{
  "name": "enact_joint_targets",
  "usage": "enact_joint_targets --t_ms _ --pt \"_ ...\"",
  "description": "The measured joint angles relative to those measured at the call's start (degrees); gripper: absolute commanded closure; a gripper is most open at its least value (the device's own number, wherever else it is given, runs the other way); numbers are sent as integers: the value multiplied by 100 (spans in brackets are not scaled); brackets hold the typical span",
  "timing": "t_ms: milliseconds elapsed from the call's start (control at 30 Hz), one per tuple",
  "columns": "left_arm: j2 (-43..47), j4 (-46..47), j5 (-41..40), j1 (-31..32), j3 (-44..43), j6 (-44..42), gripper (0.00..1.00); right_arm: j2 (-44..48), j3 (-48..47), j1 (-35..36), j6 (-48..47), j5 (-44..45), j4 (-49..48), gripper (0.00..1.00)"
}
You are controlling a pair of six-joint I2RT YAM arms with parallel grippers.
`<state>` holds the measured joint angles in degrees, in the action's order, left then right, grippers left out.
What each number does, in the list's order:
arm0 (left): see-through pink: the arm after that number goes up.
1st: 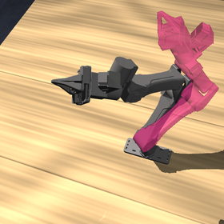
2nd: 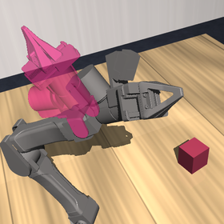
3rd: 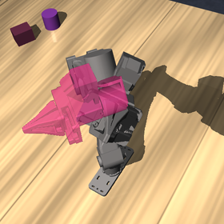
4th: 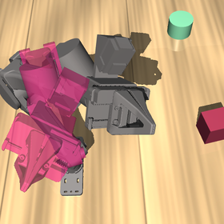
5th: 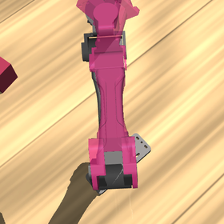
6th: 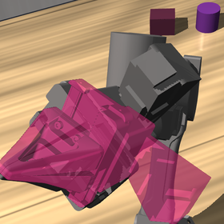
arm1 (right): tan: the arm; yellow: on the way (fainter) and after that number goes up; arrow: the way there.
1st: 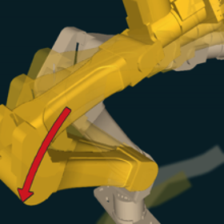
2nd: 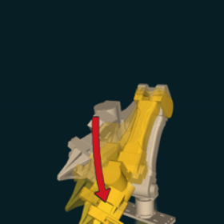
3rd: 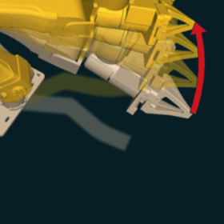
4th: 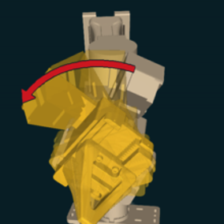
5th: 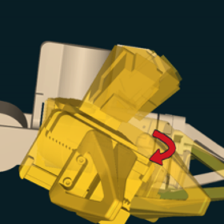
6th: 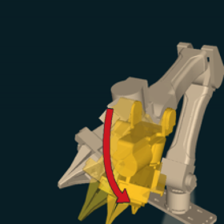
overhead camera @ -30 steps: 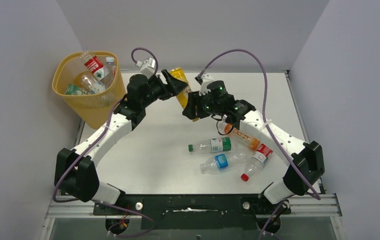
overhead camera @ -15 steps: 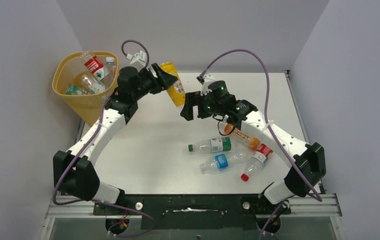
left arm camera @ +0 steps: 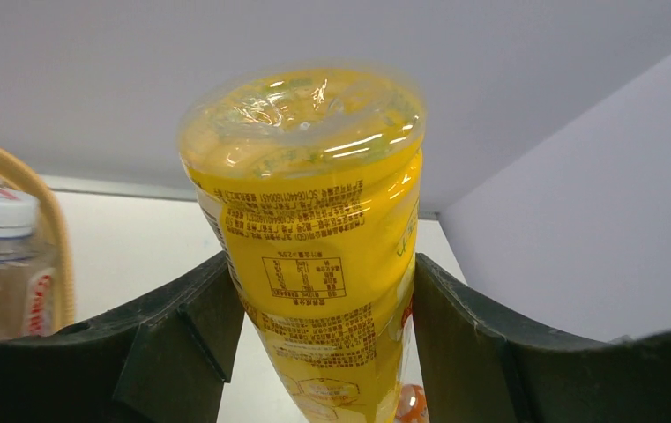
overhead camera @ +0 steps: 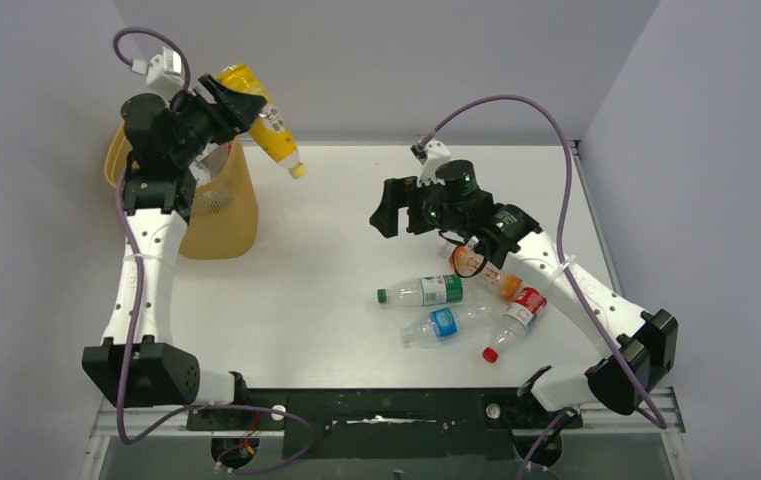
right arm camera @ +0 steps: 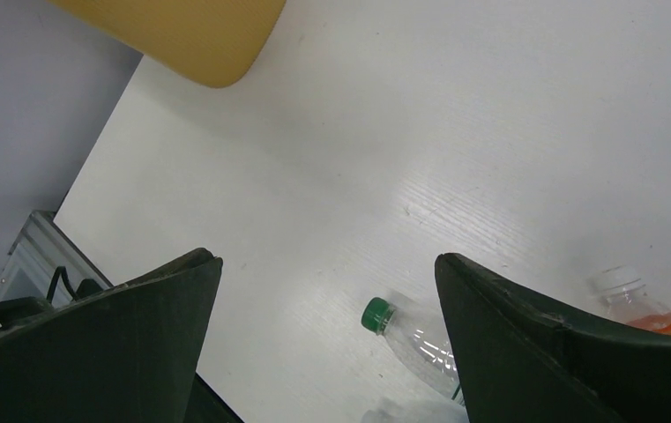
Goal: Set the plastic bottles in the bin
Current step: Place the plastic bottle in the trash bin.
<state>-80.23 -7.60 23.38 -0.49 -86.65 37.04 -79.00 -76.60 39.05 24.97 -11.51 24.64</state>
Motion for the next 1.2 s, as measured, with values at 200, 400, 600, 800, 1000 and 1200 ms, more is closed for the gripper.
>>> enact_joint_targets --t_ms 200,400,600,800,1000,1200 --pt "315 -332 85 -1067 -516 -201 49 -4 55 0 24 17 81 2" --pt "424 -664 -291 -2024 -863 -505 49 -39 70 2 48 9 85 2" --pt "413 -885 -957 -2256 -1095 -949 49 -83 111 2 92 -15 94 2" --pt "236 -859 -1434 -2256 -1174 -1268 49 -168 286 4 144 -57 72 2" --pt "7 -717 -1801 -2245 -789 -1274 48 -221 356 7 151 -74 61 2" --pt "-199 -629 -1930 -2159 -466 -1276 24 -221 424 7 151 -72 24 2"
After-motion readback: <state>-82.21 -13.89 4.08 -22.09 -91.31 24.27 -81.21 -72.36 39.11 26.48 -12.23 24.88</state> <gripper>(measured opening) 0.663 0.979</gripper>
